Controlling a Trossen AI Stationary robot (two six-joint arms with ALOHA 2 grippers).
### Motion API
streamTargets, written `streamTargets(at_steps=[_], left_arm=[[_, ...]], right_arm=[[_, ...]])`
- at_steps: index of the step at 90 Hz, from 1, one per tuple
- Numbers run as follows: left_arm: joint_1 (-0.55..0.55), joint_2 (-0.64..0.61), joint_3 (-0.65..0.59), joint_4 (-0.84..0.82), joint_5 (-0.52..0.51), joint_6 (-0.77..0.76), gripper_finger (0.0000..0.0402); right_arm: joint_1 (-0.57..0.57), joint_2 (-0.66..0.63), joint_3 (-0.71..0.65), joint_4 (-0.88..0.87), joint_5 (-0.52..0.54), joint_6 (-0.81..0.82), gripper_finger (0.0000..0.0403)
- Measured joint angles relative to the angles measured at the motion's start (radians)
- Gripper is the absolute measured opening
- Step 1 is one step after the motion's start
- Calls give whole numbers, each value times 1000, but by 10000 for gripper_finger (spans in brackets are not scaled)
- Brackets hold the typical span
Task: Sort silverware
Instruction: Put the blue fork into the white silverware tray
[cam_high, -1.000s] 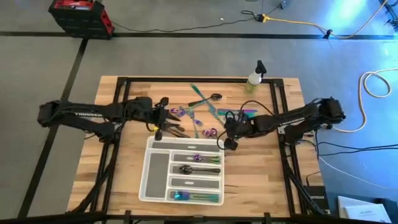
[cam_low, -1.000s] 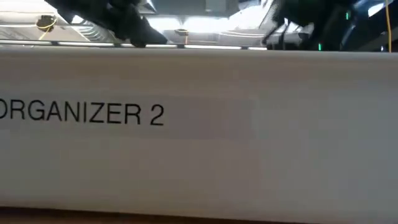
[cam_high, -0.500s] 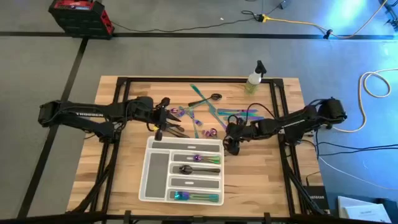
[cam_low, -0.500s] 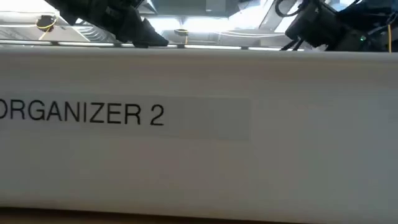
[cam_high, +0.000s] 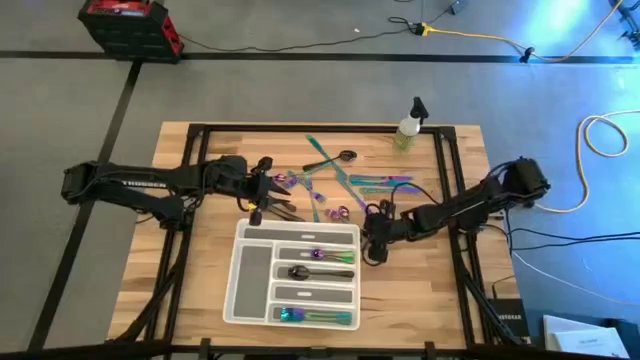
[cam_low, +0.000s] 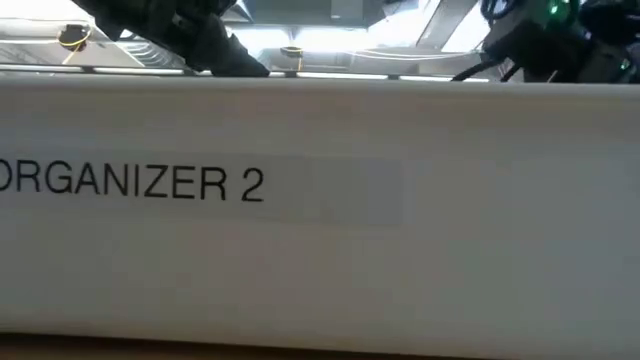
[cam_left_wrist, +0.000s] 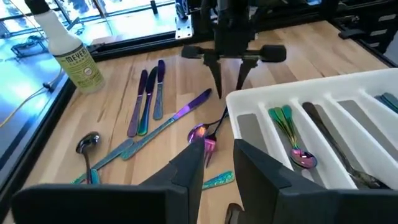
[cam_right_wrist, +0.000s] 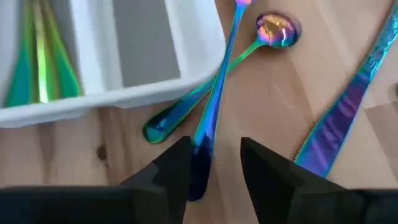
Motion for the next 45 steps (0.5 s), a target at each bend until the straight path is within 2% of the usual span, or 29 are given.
streamTargets(at_steps=[15, 34, 45], left_arm=[[-1, 0, 0, -22, 0, -9, 72], [-2, 0, 0, -18, -1, -22, 72], [-2, 0, 0, -18, -1, -27, 72]], right_arm=[[1, 65, 3, 76, 11, -21, 122], [2, 77, 4, 87, 49, -34, 121], [2, 78, 4, 83, 63, -58, 101]])
